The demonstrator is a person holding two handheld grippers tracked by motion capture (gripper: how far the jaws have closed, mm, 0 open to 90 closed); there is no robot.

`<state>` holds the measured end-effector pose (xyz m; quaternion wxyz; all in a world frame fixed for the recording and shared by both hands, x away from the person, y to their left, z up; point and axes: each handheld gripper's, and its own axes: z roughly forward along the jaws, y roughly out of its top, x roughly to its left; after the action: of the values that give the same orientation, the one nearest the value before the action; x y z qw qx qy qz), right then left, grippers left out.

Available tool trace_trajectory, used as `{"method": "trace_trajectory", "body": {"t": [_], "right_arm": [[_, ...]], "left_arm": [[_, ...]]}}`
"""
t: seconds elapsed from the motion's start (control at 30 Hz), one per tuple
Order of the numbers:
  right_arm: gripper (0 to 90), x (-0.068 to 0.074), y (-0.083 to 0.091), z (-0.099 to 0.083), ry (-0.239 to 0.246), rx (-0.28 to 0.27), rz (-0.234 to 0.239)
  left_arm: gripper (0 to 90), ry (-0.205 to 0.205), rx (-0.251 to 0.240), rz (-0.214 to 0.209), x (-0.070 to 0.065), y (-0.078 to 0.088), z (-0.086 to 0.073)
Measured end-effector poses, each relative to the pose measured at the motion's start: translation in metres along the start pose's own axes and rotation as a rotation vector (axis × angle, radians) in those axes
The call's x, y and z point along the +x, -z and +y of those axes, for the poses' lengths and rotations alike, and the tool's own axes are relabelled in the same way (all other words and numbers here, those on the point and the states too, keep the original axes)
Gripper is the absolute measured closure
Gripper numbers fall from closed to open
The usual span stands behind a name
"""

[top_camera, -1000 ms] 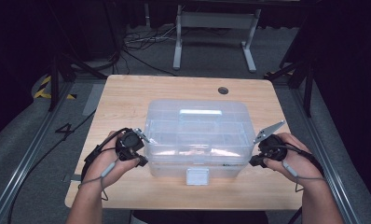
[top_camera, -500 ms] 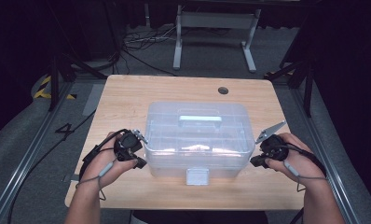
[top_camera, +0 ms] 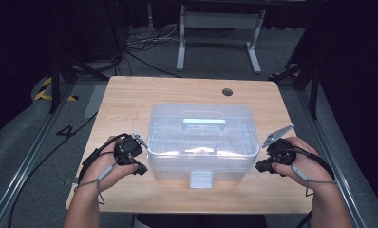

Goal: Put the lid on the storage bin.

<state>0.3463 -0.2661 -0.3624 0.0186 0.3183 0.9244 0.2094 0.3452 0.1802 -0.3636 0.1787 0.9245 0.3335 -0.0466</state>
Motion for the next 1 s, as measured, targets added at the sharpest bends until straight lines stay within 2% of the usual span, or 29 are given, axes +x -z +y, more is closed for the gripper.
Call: {"method": "trace_trajectory", "body": {"t": [0.13,0.33,0.4,0.5,0.57,0.63,0.7,0.77,0.87,0.9,0.93,1.0], "right_arm": [[81.4,-0.004,0.005,-0.003,-0.008,-0.033,-0.003],[76.9,-0.009,0.017,-0.005,-0.040,-0.137,0.017],[75.3,-0.011,0.020,-0.007,-0.049,-0.169,0.004],[71.9,-0.015,0.026,-0.009,-0.060,-0.247,-0.019],[65.3,-0.018,0.029,-0.011,-0.077,-0.305,-0.032],[60.1,-0.023,0.033,-0.012,-0.068,-0.373,-0.059],[51.2,-0.027,0.035,-0.015,-0.079,-0.439,-0.091],[46.5,-0.033,0.036,-0.017,-0.085,-0.492,-0.102],[43.2,-0.041,0.035,-0.021,-0.075,-0.534,-0.102],[42.3,-0.044,0.034,-0.023,-0.074,-0.549,-0.106],[41.9,-0.048,0.034,-0.025,-0.076,-0.560,-0.111],[41.3,-0.051,0.033,-0.026,-0.079,-0.565,-0.118]], "left_arm": [[80.5,0.014,-0.055,0.002,0.001,0.008,-0.006],[78.2,0.035,-0.164,0.018,0.003,0.024,-0.015],[76.7,0.045,-0.198,0.024,0.005,0.028,-0.017],[75.8,0.058,-0.260,0.041,0.010,0.034,-0.022],[73.5,0.064,-0.298,0.063,0.013,0.037,-0.025],[69.5,0.062,-0.326,0.083,0.017,0.039,-0.027],[66.6,0.075,-0.351,0.107,0.021,0.039,-0.029],[61.8,0.073,-0.382,0.125,0.026,0.039,-0.030],[52.6,0.066,-0.431,0.150,0.034,0.037,-0.031],[48.3,0.067,-0.431,0.171,0.037,0.036,-0.032],[45.0,0.085,-0.434,0.185,0.040,0.034,-0.032],[42.7,0.087,-0.433,0.200,0.043,0.033,-0.032]]}}
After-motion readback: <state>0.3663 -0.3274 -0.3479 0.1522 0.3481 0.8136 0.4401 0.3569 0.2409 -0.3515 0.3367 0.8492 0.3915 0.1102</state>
